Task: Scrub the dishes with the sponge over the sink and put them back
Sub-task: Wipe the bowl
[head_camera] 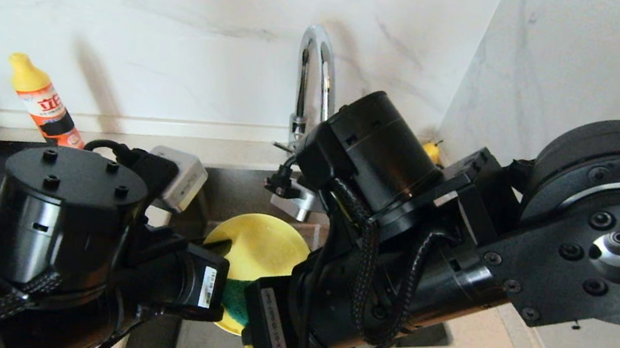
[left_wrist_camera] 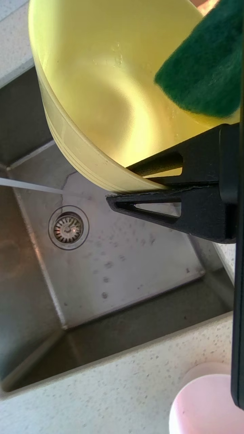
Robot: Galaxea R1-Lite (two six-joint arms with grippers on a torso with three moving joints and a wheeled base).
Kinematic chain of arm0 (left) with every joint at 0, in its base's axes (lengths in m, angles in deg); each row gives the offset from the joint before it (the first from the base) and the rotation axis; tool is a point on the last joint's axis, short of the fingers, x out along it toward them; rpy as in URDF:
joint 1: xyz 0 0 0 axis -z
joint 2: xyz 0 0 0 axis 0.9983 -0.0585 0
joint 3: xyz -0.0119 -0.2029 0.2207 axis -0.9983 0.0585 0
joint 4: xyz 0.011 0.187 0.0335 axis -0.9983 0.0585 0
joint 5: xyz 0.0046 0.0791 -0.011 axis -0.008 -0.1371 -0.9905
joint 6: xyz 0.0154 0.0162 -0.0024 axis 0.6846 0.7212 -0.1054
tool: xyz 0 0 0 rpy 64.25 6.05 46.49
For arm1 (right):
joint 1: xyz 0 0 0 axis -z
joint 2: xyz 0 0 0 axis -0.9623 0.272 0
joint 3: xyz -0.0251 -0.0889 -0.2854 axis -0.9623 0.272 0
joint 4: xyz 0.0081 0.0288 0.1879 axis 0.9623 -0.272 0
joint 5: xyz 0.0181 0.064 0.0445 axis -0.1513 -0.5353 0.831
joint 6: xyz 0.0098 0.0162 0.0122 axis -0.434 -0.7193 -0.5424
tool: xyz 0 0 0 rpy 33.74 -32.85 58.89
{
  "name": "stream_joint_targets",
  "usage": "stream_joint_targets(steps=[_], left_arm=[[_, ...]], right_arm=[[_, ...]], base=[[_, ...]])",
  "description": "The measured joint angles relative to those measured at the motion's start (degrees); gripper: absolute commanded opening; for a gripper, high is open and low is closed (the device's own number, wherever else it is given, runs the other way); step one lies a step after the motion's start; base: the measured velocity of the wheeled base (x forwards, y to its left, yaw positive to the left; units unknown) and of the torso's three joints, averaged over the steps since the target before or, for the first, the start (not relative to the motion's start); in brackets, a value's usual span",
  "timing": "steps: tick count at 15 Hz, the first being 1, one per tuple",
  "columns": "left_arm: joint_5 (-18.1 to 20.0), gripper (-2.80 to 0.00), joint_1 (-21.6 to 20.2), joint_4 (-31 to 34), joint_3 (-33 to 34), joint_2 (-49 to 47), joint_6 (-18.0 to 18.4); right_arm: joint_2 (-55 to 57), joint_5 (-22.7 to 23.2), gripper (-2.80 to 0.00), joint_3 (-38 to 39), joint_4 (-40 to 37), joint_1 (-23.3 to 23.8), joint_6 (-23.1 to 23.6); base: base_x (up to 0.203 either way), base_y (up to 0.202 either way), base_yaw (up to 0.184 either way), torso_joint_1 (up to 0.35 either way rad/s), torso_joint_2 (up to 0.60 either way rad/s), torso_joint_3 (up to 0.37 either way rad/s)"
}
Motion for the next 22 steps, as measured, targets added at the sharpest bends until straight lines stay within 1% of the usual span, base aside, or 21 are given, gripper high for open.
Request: stream_joint_targets(steps=[2,7,10,18,22], left_arm=[[0.00,-2.80,-0.18,0.02,-0.30,-0.42,-0.59],[-0.10,-2.80,-1.87,0.01,-2.35,-0.58,-0.70],[-0.10,-2.80,-2.28,0.06,-2.29,-0.38,-0.68],[-0.10,-2.80,-2.34,0.13,-1.70,0.19,-0.44],[0.06,-2.80,-2.26,0.10,0.48,0.51,-0.35]], right_arm=[[0.65,-0.01,-2.80,-0.47,-0.02,-0.16,0.03],[2.03,-0.08,-2.80,-0.64,0.02,-0.08,-0.52],[1.51,-0.30,-2.80,-0.47,-0.02,0.14,-2.19],[-3.15,-0.19,-2.80,-0.34,-0.06,4.99,-2.43],[-4.16,-0.10,-2.80,-1.41,0.06,5.69,-2.19]], base=[[0.000,0.000,0.000,0.000,0.00,0.000],[0.000,0.000,0.000,0.000,0.00,0.000],[0.000,0.000,0.000,0.000,0.00,0.000],[0.000,0.000,0.000,0.000,0.00,0.000],[0.000,0.000,0.000,0.000,0.00,0.000]])
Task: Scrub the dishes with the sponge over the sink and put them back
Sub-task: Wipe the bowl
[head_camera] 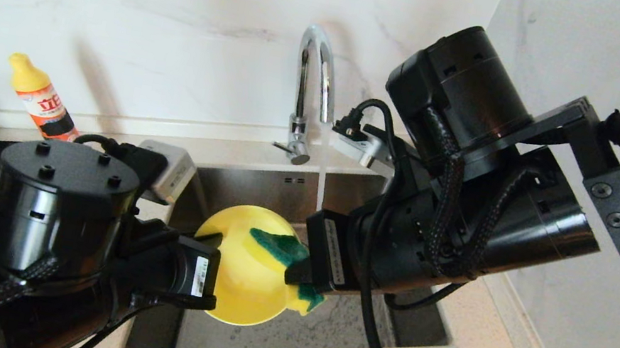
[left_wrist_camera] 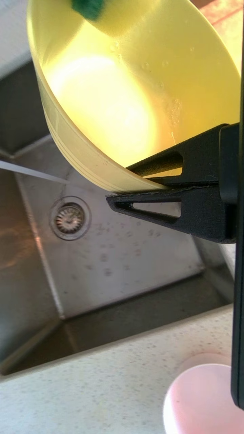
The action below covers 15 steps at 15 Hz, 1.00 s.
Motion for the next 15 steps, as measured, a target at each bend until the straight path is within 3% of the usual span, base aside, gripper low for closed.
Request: stream_joint_targets(steps=[9,15], left_arm=[[0.05,-2.80,0.26,-5.35,4.05,0.00,0.39],[-0.06,-2.80,0.15,-5.42,3.76,0.22,0.17]], right_arm=[[4.71,-0.04,-2.80,-1.81,-0.12,-3.89,-0.17],[4.47,-0.44,-2.80,1.98,0.10,-1.71,-0.22]], base=[[0.000,0.000,0.000,0.000,0.00,0.000],[0.000,0.000,0.000,0.000,0.00,0.000]])
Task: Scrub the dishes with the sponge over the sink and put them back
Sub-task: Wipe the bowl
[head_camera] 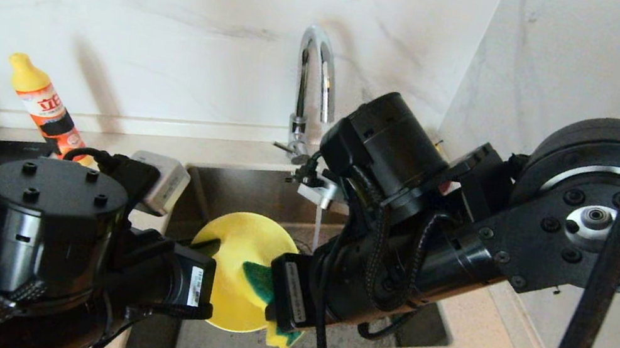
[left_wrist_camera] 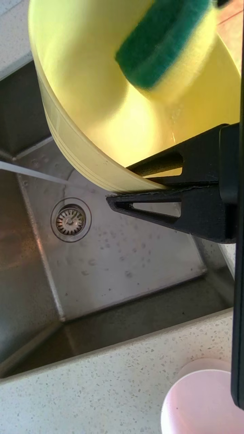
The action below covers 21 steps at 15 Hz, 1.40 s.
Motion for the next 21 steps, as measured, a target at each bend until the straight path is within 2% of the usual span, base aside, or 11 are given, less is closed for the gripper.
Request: stream_joint_targets(steps=[7,16,21], left_arm=[[-0.05,-2.80,-0.43,0.13,-2.31,-0.19,0.20],[-0.16,-2.80,-0.45,0.05,-1.74,-0.09,-0.25],[-0.10,-2.80,-1.63,0.09,-1.88,0.22,-0.02]], right_arm=[[-1.18,-0.01,-2.80,0.74,0.00,-0.39,0.07],[4.48,0.10,-2.80,-7.05,-1.63,-3.35,-0.12],[3.50,0.02,-2.80,-6.30,-3.62,-1.13,-1.61]], base=[[0.000,0.000,0.000,0.000,0.00,0.000],[0.000,0.000,0.000,0.000,0.00,0.000],[0.000,0.000,0.000,0.000,0.00,0.000]])
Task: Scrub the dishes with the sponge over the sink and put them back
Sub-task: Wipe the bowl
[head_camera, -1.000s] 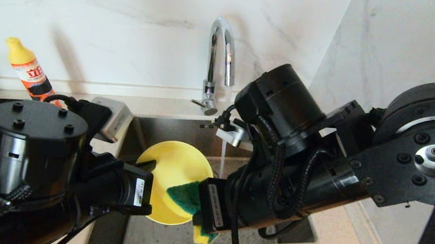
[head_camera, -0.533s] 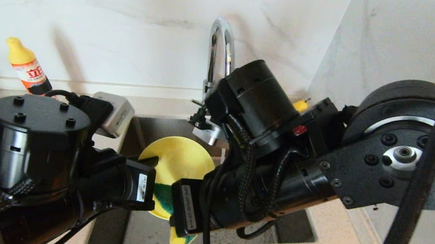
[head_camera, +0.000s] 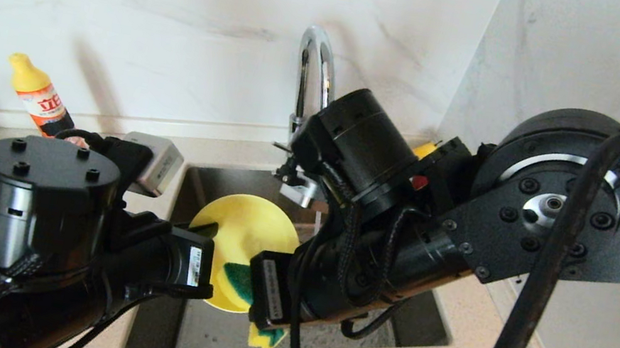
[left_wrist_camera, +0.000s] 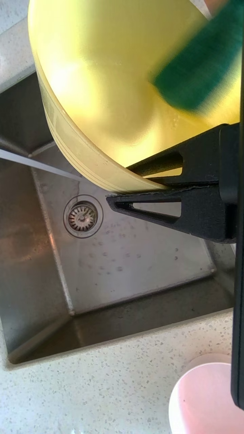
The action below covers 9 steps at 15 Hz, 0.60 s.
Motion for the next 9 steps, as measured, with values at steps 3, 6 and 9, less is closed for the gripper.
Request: stream_joint_targets(steps=[3,6,9], left_arm=[[0.07,-2.80,-0.40,-0.08,0.17,-0.05,-0.37],[0.08,-2.80,-0.37,-0.04,0.41,0.00,0.10],[0.10,-2.80,-0.36,-0.06,1.46,0.09,0.40]], right_arm=[[-1.35,0.16,-2.80,2.51,0.33,1.83,-0.02],[-2.56,0.01,-2.80,2.03,0.53,2.61,0.01],[-3.19,-0.18,-2.80,-0.38,0.57,2.80,0.11]], base=[[0.000,0.000,0.000,0.000,0.00,0.000],[0.000,0.000,0.000,0.000,0.00,0.000],[0.000,0.000,0.000,0.000,0.00,0.000]])
